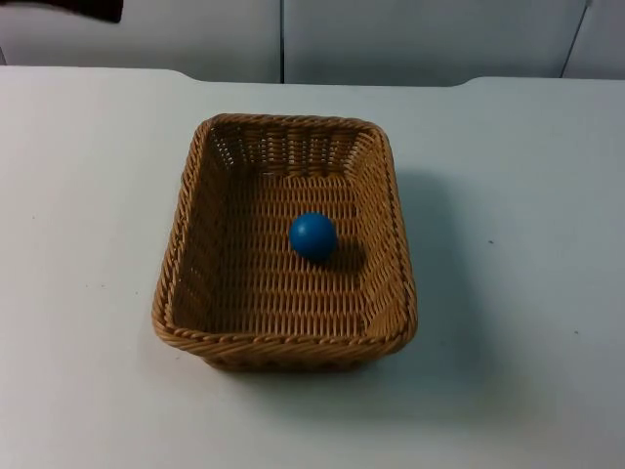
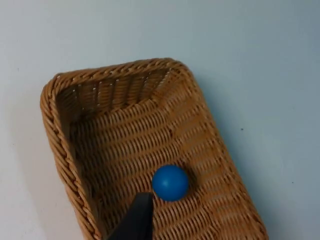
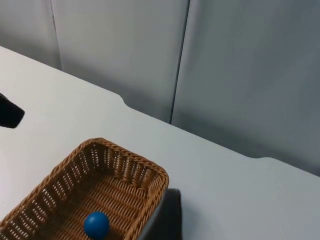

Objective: Pick up the basket with the left hand and place the ball into the basket with the right hand.

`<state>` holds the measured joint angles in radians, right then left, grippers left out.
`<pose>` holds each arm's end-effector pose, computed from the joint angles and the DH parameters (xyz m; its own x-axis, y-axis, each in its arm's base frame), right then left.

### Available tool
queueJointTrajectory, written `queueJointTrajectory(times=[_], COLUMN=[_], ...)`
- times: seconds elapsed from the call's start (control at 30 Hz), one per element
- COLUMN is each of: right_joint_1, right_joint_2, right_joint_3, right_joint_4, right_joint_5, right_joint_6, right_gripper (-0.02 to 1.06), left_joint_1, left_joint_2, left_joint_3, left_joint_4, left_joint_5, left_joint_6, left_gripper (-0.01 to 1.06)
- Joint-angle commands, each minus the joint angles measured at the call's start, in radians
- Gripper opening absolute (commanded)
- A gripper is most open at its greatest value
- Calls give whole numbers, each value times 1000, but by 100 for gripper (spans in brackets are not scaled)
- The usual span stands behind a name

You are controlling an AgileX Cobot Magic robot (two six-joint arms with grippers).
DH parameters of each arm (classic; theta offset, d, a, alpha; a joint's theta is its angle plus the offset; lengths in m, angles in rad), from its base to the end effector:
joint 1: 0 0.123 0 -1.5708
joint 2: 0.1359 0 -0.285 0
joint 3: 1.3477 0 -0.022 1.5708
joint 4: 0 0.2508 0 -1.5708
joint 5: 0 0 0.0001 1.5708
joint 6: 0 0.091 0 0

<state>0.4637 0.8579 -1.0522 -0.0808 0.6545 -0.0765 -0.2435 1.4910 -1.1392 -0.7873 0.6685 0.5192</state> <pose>0.1487 0.0693 0.4196 -0.2645 -0.2888 -0.9201 -0.4473 0.8820 -0.1483 0.3031 -0.1165 0.3061 -0.7473 0.0491 -0.6627 0.4160 0.8123 -0.4089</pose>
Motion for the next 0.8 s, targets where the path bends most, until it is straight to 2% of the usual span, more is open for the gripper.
queueJointTrajectory(times=[0.0, 0.1, 0.23, 0.3, 0.4, 0.57, 0.77], right_joint_1=[-6, -6, -6, -6, -6, -6, -2], right_joint_2=[-24, -52, -113, -132, -196, -253, -316], right_joint_3=[6, 27, 122, 152, 226, 268, 316], right_joint_4=[8, 8, 8, 8, 33, 60, 81], right_joint_5=[8, 5, -26, -37, -61, -60, 1], right_joint_6=[-6, -6, -14, -14, -10, -12, -39], right_gripper=[76, 76, 76, 76, 76, 76, 76], left_joint_1=[-4, -9, -20, -20, -20, -20, -20], left_joint_2=[-64, -127, -241, -269, -389, -526, -687], left_joint_3=[0, 0, 3, 17, 118, 260, 386], left_joint_4=[22, 34, 65, 65, 65, 86, 163], left_joint_5=[38, 54, 103, 100, 41, -9, 1], left_joint_6=[-2, -2, 4, 4, 1, -2, -6], left_gripper=[95, 95, 95, 95, 95, 95, 95])
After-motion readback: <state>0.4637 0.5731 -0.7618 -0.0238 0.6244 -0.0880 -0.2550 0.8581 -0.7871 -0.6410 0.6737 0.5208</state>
